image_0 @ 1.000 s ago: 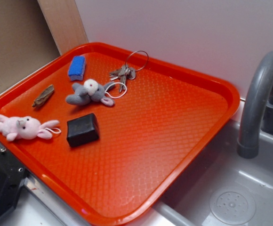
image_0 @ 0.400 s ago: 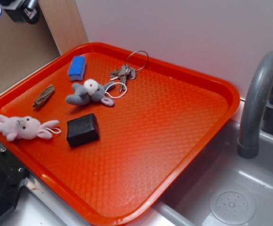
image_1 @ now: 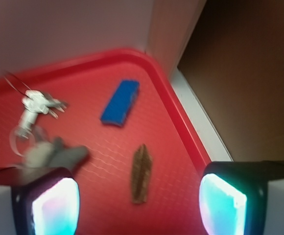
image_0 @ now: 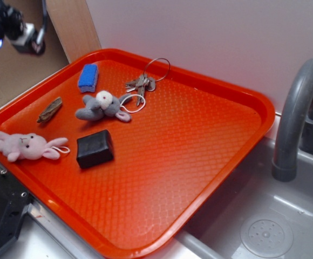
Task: Grab the wood chip.
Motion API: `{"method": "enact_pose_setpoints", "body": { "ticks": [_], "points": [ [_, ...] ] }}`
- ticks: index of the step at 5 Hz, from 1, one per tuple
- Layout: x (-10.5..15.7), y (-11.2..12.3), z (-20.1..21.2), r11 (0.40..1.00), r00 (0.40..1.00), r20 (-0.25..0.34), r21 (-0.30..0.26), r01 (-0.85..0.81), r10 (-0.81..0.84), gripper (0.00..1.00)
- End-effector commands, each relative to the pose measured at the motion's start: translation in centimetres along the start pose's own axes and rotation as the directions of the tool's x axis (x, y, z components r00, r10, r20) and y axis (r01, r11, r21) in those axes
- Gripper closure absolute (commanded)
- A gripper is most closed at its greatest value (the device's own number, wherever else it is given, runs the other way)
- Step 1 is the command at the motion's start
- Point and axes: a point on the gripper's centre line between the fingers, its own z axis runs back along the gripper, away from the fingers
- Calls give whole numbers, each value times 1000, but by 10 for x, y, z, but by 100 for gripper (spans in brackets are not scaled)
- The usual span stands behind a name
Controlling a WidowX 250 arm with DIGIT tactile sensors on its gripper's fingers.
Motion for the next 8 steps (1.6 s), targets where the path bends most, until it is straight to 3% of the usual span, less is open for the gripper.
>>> {"method": "enact_pose_setpoints", "body": {
  "ticks": [1,2,3,5,6,7,8],
  "points": [
    [-5,9,-40,1000,999,-44,-11,-9,9,0],
    [-16,-1,-59,999,996,-86,-33,25,-27,0],
    [-22,-10,-74,999,993,-106,-11,49,-50,0],
    [-17,-18,-93,998,996,-61,31,62,-60,0],
    [-17,-18,-97,997,997,-63,47,54,-51,86],
    [-18,-18,-99,996,993,-75,20,88,-86,100],
    [-19,-18,-97,992,990,-65,-29,123,-125,100]
  ]
}}
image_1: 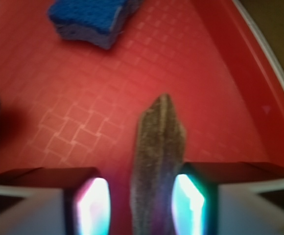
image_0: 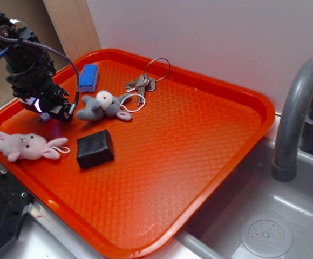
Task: Grab the wood chip.
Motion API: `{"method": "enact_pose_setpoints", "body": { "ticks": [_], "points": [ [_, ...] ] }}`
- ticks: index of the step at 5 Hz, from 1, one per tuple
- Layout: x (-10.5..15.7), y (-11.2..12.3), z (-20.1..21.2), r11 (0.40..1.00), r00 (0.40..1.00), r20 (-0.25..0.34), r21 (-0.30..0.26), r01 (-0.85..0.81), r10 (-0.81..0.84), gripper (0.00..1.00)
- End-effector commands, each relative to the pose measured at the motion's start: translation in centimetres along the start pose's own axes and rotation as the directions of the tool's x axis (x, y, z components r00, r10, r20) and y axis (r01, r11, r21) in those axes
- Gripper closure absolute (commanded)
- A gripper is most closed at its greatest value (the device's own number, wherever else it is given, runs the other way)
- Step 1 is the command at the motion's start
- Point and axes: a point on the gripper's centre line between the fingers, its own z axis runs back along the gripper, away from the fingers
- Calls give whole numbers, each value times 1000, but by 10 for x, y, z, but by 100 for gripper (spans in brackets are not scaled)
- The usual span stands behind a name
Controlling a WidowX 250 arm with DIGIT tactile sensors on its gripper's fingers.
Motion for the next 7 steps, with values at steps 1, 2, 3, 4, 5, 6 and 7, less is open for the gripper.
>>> {"method": "enact_pose_setpoints", "body": {
  "ticks": [1,2,3,4,5,6,7],
  "points": [
    [10,6,18,992,994,38,-67,108,-105,100],
    [22,-5,59,985,986,-10,-51,164,-165,100],
    [38,-42,113,979,979,-36,-26,202,-203,100],
    [46,-70,169,956,957,-25,-53,287,-289,100],
    [40,-89,199,922,927,-13,-108,372,-376,100],
    [38,-85,239,913,920,74,-118,390,-384,100],
    [40,-77,253,897,905,76,-124,425,-419,100]
  ]
}}
